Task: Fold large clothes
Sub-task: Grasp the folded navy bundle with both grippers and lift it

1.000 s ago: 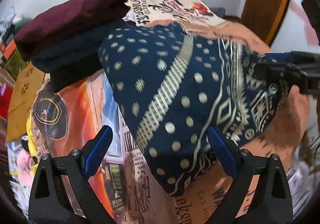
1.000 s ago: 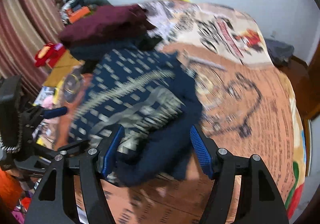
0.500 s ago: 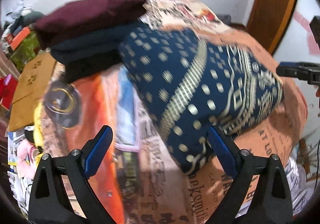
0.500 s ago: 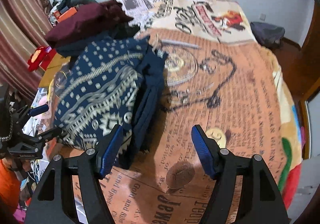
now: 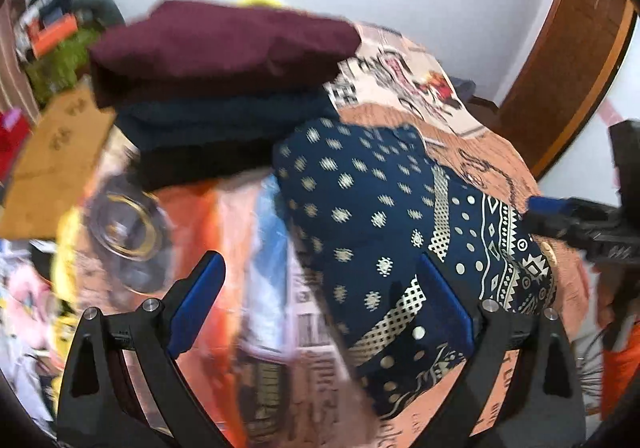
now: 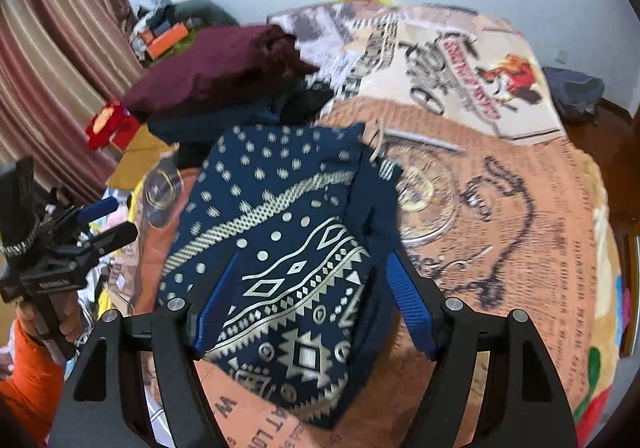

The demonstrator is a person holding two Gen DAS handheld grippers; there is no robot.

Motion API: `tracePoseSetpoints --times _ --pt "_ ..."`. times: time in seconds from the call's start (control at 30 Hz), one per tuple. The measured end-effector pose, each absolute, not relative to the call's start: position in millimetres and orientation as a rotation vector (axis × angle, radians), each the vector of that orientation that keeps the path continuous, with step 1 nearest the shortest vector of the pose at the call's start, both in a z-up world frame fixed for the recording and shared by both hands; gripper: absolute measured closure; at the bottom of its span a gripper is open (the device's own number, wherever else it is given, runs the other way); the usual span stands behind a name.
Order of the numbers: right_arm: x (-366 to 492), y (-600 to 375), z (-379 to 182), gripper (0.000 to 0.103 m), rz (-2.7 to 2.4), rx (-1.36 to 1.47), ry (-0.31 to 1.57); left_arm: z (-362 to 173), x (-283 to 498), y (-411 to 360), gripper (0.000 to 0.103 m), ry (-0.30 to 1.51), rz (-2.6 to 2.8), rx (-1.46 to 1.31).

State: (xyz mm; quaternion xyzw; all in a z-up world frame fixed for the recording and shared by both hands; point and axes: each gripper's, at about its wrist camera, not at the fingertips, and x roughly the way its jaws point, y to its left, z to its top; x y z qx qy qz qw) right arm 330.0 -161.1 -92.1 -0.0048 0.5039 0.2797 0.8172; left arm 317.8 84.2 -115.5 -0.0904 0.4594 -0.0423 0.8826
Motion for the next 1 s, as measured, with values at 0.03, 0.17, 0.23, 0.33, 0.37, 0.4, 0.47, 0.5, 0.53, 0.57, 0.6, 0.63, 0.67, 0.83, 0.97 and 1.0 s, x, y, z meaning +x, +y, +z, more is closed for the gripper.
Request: tracePoseSetpoints --times 0.03,0.17,0.23,0.33,0.37,0.4,0.47,0.5,0.53,0.57,0.6,0.63,0.67,0.83,0.97,1.0 --pt "332.9 -160.3 -100.3 0.032 0.591 -0.017 1.094 -120.3 320.0 82.7 0.007 0.969 -0.099 -0.198" --pt "342.5 -167.9 -128.7 0.032 0.543 -0.074 1.143 -148.1 333.1 76.6 0.006 1.035 -0.169 -0.284" --pt "347.2 -179.3 -138.0 0.029 0.556 -0.038 1.183 -156.0 337.4 78.3 0.006 1.045 -0.195 -0.339" --pt "356.7 -200.0 -150.9 0.018 0.577 0.091 1.235 -164.8 346.0 83.4 0.006 1.064 -0.240 -0.429" --pt "360.0 -203.0 -154.5 0.018 0.587 0.123 1.252 -168.6 350.0 85.0 0.006 1.072 -0.258 -0.460" --pt "363.9 -206.0 -157.9 0.017 0.603 0.156 1.267 -171.3 353.8 86.6 0.005 1.080 -0.270 -0.484" --pt "368.4 -205.1 -159.3 0.017 0.617 0.167 1.271 -179.5 361.3 90.0 0.004 1.105 -0.300 -0.552" --pt "369.9 -203.2 -160.0 0.017 0.625 0.169 1.277 -185.9 366.0 93.0 0.003 1.120 -0.325 -0.611" --pt "372.2 -201.1 -161.1 0.017 0.636 0.176 1.285 -189.3 368.0 95.0 0.003 1.127 -0.337 -0.642" --pt "375.6 -198.5 -162.6 0.017 0.651 0.194 1.293 -195.9 372.4 97.3 0.003 1.141 -0.361 -0.698" --pt "378.0 -196.9 -163.7 0.017 0.659 0.208 1.299 -200.4 375.6 98.1 0.002 1.151 -0.373 -0.730" --pt "381.0 -194.7 -165.5 0.017 0.668 0.224 1.308 -203.7 377.7 98.8 0.002 1.155 -0.381 -0.746" --pt "385.0 -191.2 -169.1 0.017 0.683 0.247 1.322 -208.1 381.0 98.4 0.002 1.162 -0.395 -0.770" --pt "399.8 -178.5 -183.7 0.017 0.732 0.318 1.350 -225.3 392.9 96.2 0.002 1.188 -0.440 -0.871" --pt "408.5 -168.8 -191.3 0.018 0.753 0.375 1.374 -226.3 398.2 94.3 0.002 1.191 -0.446 -0.878" --pt "409.4 -167.5 -192.1 0.022 0.765 0.388 1.382 -225.5 397.8 93.4 0.004 1.189 -0.445 -0.873"
